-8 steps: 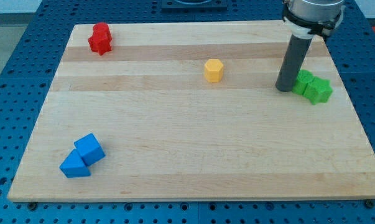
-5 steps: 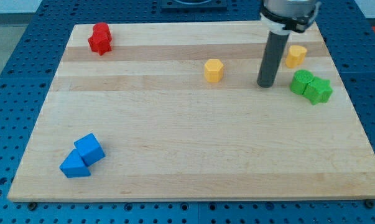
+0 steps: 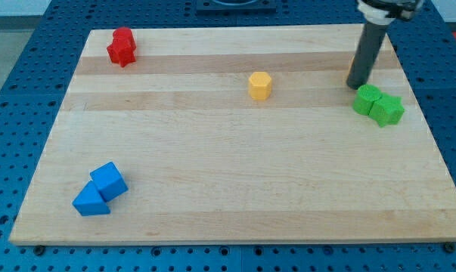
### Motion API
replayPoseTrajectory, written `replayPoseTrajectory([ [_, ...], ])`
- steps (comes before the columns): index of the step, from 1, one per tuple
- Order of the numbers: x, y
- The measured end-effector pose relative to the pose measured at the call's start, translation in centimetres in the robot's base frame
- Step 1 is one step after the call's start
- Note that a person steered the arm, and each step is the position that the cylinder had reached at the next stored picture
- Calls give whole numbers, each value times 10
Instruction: Push the yellow heart into the yellow hexagon
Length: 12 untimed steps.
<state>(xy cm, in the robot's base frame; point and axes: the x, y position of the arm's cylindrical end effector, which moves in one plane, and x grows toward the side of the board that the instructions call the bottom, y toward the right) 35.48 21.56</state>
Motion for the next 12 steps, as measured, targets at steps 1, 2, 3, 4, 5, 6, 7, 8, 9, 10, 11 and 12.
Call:
replayPoseTrajectory([
  [1,-22,25],
  [2,-47,33],
  [3,-53,26],
  [4,-55,9],
  [5,-55,-13],
  [6,-62,-41],
  [7,-70,-65],
  [8,-71,-83],
  [9,-71,-104],
  [10,-71,-126],
  [11,-68,-137],
  [12,-62,-142],
])
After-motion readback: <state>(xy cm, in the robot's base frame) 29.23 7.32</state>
